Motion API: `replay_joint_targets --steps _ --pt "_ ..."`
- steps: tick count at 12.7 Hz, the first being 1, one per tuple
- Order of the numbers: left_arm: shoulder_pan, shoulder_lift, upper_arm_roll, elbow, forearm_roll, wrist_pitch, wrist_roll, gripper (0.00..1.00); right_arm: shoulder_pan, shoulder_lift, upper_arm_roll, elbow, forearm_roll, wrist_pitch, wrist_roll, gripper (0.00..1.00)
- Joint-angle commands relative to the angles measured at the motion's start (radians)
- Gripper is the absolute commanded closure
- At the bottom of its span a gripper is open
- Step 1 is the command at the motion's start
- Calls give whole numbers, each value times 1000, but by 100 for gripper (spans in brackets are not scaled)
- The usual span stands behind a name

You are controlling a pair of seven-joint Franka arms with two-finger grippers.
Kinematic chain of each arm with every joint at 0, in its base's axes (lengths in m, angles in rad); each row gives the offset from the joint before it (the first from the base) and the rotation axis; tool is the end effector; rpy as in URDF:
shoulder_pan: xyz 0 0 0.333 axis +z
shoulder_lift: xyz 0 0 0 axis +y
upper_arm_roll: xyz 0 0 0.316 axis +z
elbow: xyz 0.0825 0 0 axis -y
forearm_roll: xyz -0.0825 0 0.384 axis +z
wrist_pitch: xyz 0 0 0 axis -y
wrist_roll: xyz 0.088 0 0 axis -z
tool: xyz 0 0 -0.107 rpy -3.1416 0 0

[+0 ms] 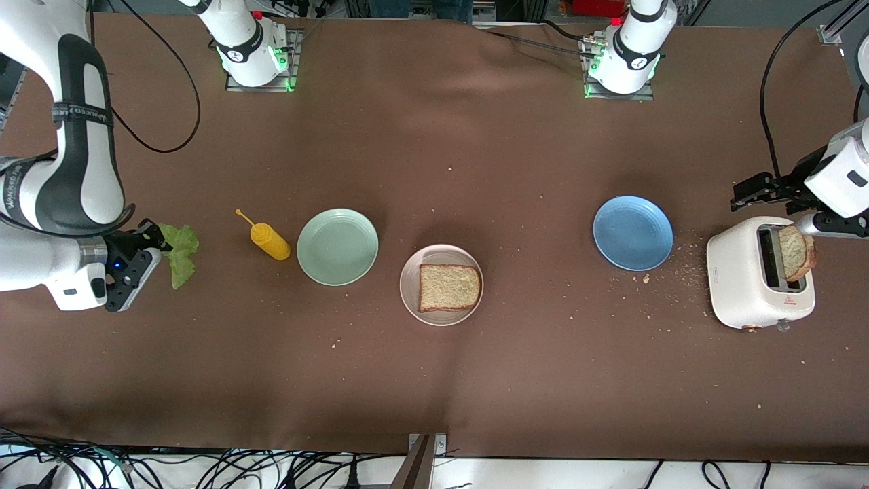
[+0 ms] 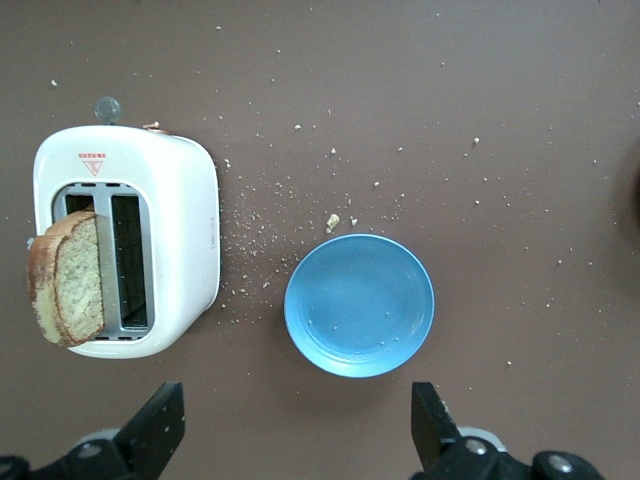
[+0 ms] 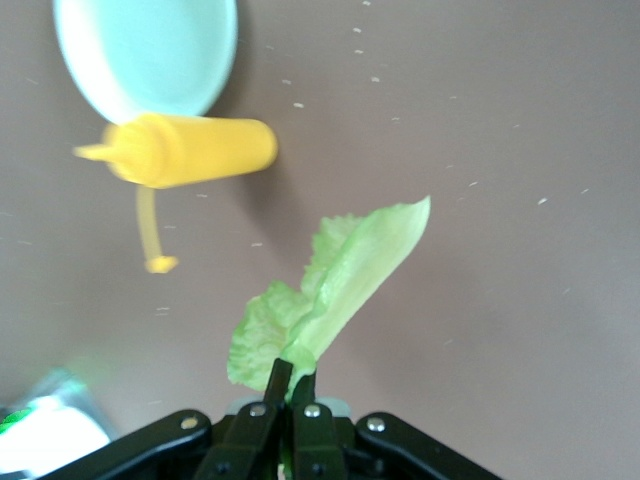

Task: Make sandwich in beige plate with both arms
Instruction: 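Grasp the green lettuce leaf with the right gripper and lift it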

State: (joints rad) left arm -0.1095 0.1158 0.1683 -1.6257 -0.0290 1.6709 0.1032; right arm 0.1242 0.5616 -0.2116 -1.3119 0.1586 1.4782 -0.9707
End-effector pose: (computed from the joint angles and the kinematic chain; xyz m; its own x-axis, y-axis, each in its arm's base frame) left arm 0.5902 0.0272 0.5414 0.9969 -0.0414 -0.0676 -0.0404 -0.9991 0.0163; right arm 0.6694 -0.0122 0.3939 0.6052 0.7758 -0.1783 0.7056 -0.6265 -0.3311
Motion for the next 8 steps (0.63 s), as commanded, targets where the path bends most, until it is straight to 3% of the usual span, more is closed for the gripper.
replay_joint_targets --steps 1,3,6,8 --pt "-3 10 0 24 21 -5 12 0 63 -20 5 88 -22 -169 203 100" --pt "-4 10 0 24 24 -5 12 0 116 -58 6 88 -2 -216 401 100" --pt "2 10 2 24 18 -5 9 0 178 -49 6 82 200 -204 691 100" --pt "1 10 0 29 15 -5 6 0 234 -28 6 82 284 -114 829 100"
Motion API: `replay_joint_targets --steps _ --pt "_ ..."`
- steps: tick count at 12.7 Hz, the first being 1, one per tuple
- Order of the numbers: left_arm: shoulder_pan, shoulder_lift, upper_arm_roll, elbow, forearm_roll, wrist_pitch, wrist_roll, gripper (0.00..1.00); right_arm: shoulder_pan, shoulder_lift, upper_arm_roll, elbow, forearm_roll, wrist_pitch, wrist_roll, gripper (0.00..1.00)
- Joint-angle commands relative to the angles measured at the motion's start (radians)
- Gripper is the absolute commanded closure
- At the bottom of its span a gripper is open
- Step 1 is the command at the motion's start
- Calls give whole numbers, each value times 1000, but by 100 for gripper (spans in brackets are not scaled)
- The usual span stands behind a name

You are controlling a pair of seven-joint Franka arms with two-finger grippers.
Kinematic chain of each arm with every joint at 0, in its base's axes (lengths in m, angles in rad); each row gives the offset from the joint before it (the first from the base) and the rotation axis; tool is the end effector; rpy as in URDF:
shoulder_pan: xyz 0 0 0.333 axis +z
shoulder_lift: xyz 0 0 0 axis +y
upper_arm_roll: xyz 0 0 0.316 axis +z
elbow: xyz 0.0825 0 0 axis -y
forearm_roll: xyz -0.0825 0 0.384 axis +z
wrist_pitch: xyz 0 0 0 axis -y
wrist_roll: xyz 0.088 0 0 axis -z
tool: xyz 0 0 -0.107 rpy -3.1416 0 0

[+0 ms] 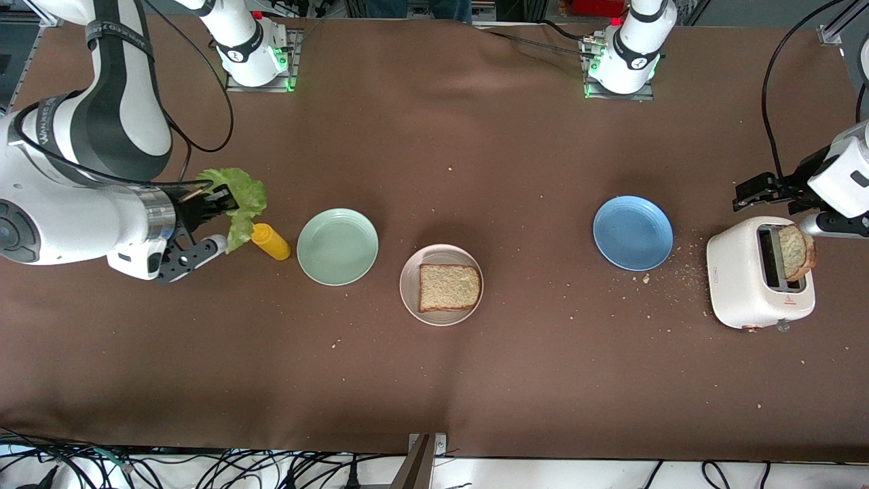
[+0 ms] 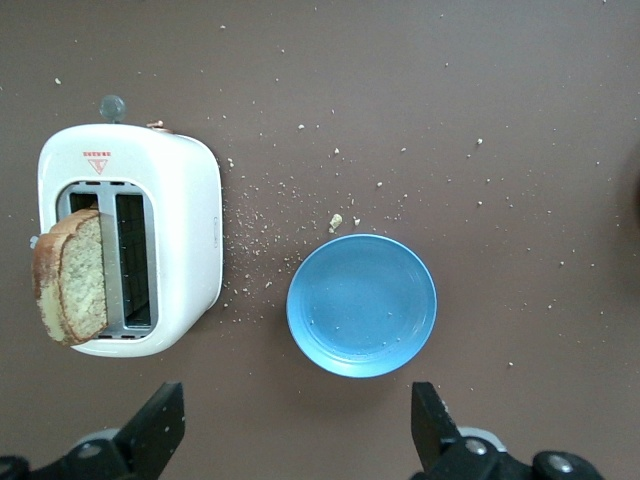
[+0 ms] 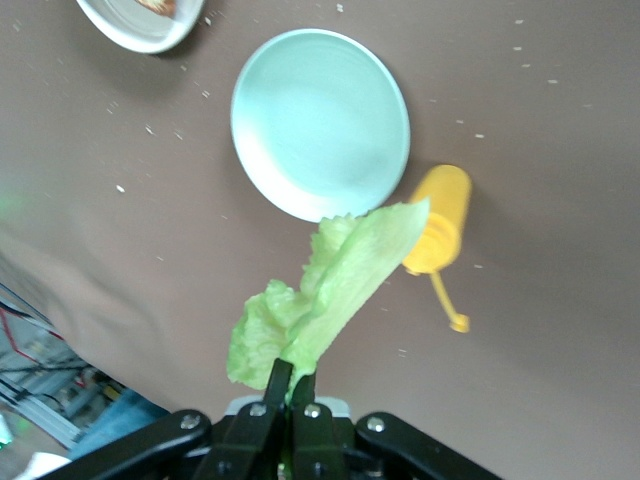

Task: Make sandwich in beige plate with both arms
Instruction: 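Lay the lettuce on the bread and open the right gripper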

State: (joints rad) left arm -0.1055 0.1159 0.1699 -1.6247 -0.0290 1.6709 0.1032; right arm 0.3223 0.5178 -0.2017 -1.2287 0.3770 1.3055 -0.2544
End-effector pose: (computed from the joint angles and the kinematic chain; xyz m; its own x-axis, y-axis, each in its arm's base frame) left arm 0.5902 0.0305 0.5418 0.9971 -0.0358 -0.0667 -0.0348 -0.9993 0.0160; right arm 0.6393 0.1539 0.4558 0.8443 0.4241 -0.3275 0.3020 -0.8815 -0.3631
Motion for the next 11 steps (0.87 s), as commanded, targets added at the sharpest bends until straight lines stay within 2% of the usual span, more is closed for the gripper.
replay_joint_targets --steps 1,3,6,8,11 --pt "-8 10 -1 29 18 -7 6 0 81 33 -4 -3 95 125 195 100" --pt "-2 10 -1 31 18 -5 12 0 148 82 -5 -3 190 234 396 100" --pt "1 27 0 46 26 -5 12 0 204 148 -4 -5 326 478 628 100" --pt "7 27 6 46 14 -3 15 0 237 198 -4 -5 457 630 711 100" --pt "20 31 5 46 21 1 15 0 280 275 -4 -8 569 820 780 100"
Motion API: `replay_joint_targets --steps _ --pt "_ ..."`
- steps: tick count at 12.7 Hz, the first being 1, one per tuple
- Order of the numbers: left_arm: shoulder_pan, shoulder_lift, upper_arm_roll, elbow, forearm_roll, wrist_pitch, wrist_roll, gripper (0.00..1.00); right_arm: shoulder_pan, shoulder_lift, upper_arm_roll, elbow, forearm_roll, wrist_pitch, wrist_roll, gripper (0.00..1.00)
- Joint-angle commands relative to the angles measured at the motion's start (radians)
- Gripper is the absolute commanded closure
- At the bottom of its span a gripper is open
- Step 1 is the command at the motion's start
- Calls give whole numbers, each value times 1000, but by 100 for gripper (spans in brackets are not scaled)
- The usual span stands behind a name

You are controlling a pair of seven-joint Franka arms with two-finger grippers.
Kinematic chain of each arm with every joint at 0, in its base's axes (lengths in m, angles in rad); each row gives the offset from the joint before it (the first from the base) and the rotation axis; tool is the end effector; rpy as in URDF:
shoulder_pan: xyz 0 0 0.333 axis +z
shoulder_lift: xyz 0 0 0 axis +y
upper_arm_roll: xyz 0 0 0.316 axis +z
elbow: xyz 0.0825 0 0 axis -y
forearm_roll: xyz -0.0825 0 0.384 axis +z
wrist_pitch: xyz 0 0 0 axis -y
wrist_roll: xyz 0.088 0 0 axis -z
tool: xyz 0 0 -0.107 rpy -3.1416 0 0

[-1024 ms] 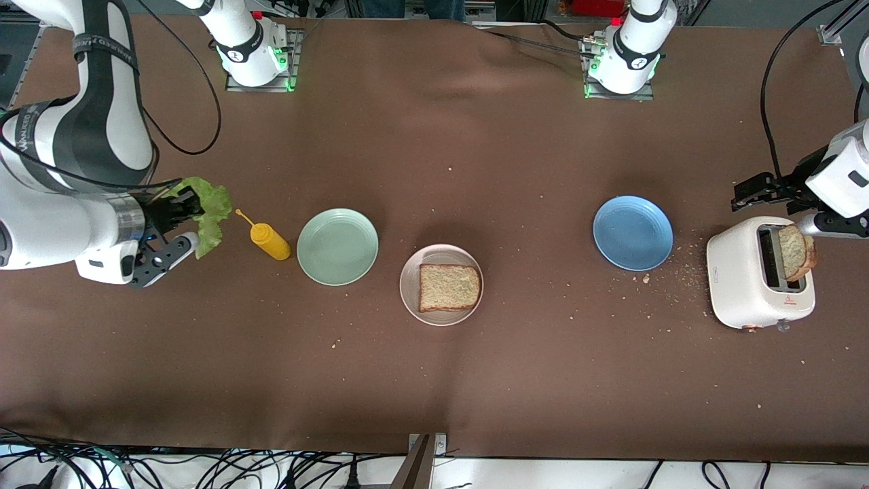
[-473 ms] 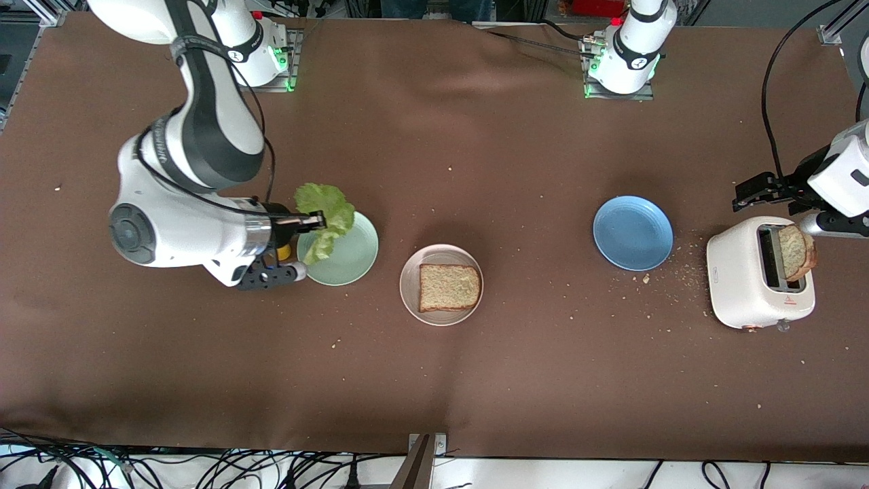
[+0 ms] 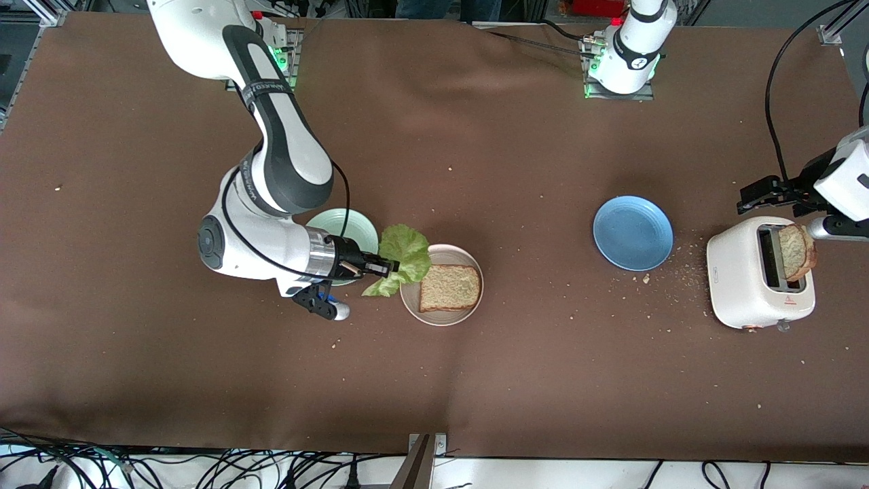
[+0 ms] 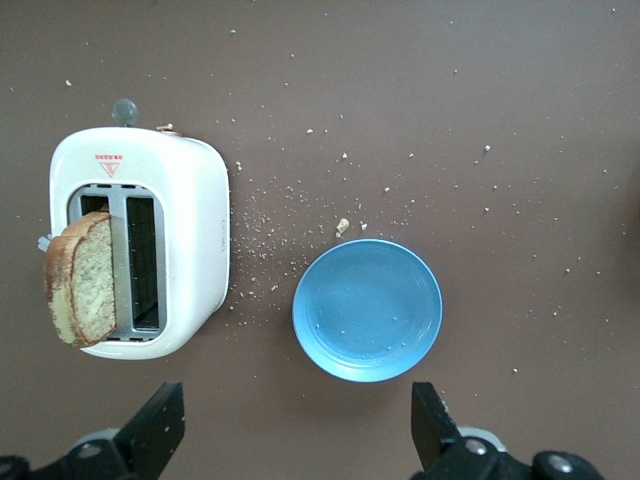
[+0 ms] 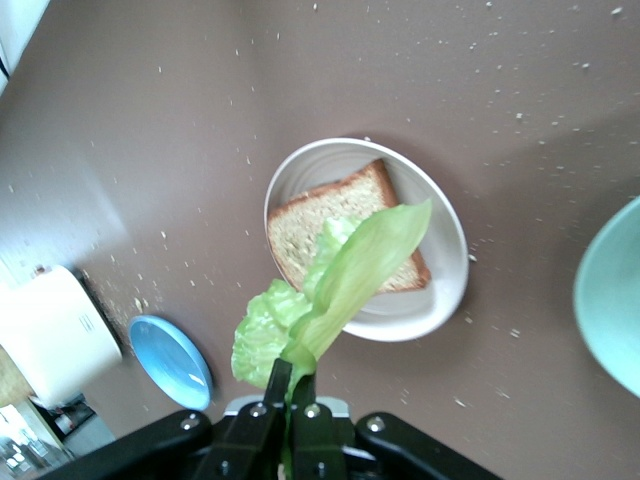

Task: Make sandwich in beige plate with both arms
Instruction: 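Lay the lettuce on the bread and open the right gripper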

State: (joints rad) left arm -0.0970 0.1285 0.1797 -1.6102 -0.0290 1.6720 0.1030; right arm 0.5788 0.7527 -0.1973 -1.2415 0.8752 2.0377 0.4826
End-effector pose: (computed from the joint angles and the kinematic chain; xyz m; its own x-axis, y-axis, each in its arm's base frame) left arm 0.5936 0.0407 0.5415 0.9978 -0.0175 -0.0636 -0.0168 -0.9998 0.0123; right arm 0.6717 0.3603 0.3415 0.8950 -0.3050 -0.3256 -0.4388 -0.7336 -0.5189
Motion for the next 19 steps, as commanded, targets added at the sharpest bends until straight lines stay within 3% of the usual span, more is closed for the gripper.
replay_joint_targets --steps 1,5,8,9,10,12,15,16,17,18,19 --pt "19 37 -2 32 18 3 17 0 50 69 -8 5 109 148 44 100" --pt "84 106 -2 32 20 3 153 0 139 155 -8 -10 148 344 33 100" --pt "175 173 -2 41 23 70 285 1 154 174 -8 -13 142 386 -30 100" --pt "201 203 -2 41 24 81 315 1 154 174 -8 -13 143 386 -19 56" --pt "216 229 -2 41 27 107 348 1 161 174 -10 -13 127 381 -22 1" --pt "249 272 -2 41 26 188 385 1 184 157 -16 -47 30 360 -24 0" --pt "267 328 -2 41 27 228 396 1 184 125 -54 -58 -102 221 -22 0" --pt "267 336 -2 41 30 241 396 7 185 104 -65 -56 -151 160 -21 0" --pt "261 348 0 42 37 230 385 50 184 84 -74 -56 -189 97 -19 0" --pt "263 349 0 41 70 206 371 99 184 61 -111 -55 -214 23 -21 0" --pt "266 349 0 44 99 192 368 100 185 41 -146 -49 -260 -58 -22 0"
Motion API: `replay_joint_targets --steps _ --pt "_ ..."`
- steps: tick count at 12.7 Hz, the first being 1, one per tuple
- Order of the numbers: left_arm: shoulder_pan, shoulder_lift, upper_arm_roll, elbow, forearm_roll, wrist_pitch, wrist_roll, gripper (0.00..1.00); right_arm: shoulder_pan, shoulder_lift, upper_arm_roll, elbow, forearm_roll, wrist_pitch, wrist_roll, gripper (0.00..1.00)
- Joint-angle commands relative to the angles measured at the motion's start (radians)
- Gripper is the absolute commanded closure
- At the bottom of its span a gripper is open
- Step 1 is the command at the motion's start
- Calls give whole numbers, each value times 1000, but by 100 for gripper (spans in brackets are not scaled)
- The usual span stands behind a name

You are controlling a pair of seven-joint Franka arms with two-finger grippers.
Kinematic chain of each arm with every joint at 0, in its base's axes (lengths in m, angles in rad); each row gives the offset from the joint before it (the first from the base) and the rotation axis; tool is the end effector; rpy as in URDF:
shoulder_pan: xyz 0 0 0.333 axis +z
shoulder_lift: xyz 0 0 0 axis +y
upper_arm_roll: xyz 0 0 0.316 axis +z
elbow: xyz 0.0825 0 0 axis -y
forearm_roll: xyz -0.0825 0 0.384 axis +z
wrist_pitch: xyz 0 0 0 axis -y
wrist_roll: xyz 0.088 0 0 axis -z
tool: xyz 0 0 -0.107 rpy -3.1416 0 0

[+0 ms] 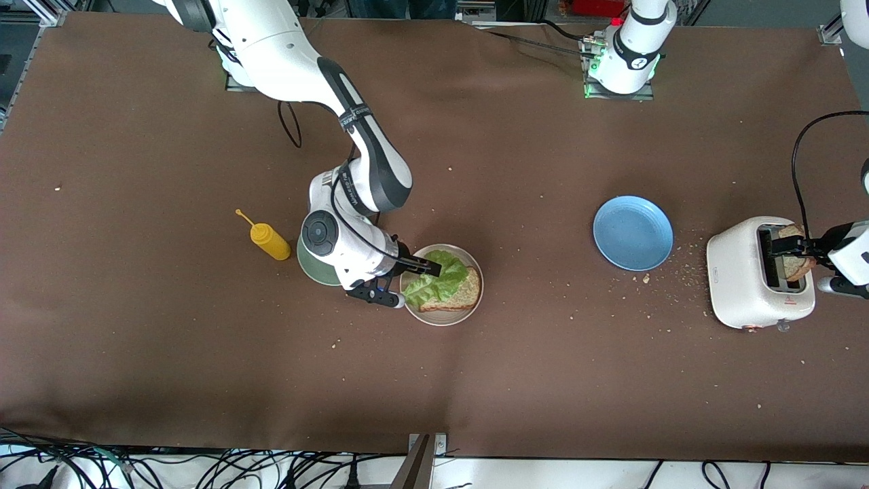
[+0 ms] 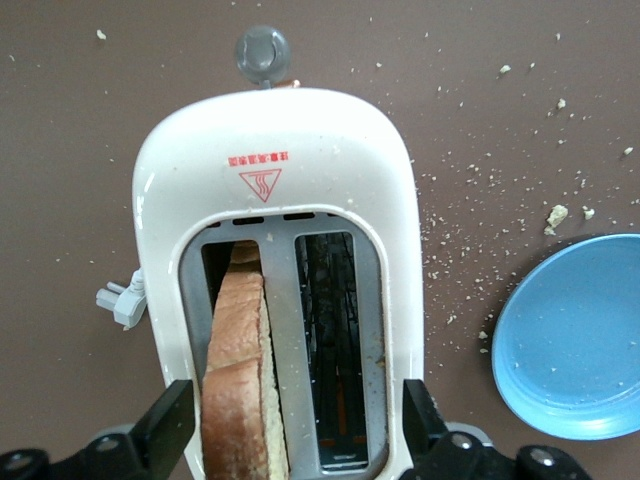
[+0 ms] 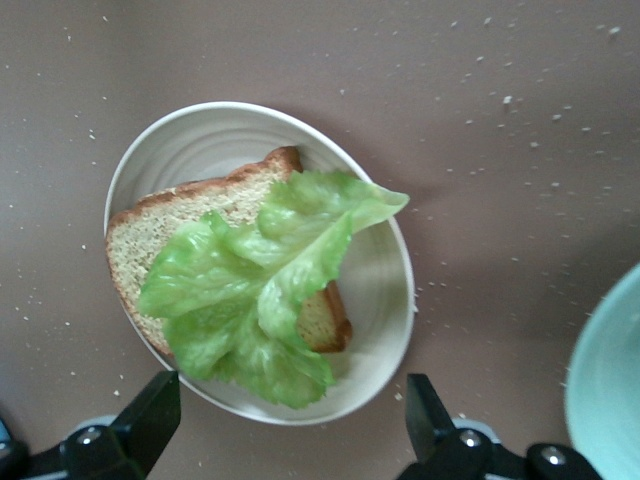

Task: Make sandwich in beige plate with both arms
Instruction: 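Lay the lettuce on the bread and open the right gripper, then withdraw the right gripper while the left gripper pulls the second bread slice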

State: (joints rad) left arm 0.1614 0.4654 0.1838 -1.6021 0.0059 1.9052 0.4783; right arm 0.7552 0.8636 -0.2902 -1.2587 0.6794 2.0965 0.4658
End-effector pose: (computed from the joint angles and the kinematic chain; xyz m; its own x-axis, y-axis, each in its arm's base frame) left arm 0.6274 0.2109 0.3526 0.9734 -0.1448 -0.1773 -0.1483 -0.9889 -0.0063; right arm 0.6322 0.4160 0.2557 0.9599 -0.2079 -0.1882 -0.2587 -0.9155 -0.3081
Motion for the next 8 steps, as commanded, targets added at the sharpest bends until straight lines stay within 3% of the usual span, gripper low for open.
replay_joint_targets --steps 1,4,6,8 --pt "10 9 -3 54 86 -41 -7 100 9 -99 -64 -28 -124 -172 -6 0" --pt "12 2 -1 88 100 -44 -3 100 6 -184 -156 -28 -282 -321 -83 0" --pt "13 2 -1 93 100 -44 -4 100 22 -227 -254 -27 -300 -383 -209 0" --pt "20 2 -3 93 95 -44 -7 100 0 -285 -273 -28 -357 -452 -301 0"
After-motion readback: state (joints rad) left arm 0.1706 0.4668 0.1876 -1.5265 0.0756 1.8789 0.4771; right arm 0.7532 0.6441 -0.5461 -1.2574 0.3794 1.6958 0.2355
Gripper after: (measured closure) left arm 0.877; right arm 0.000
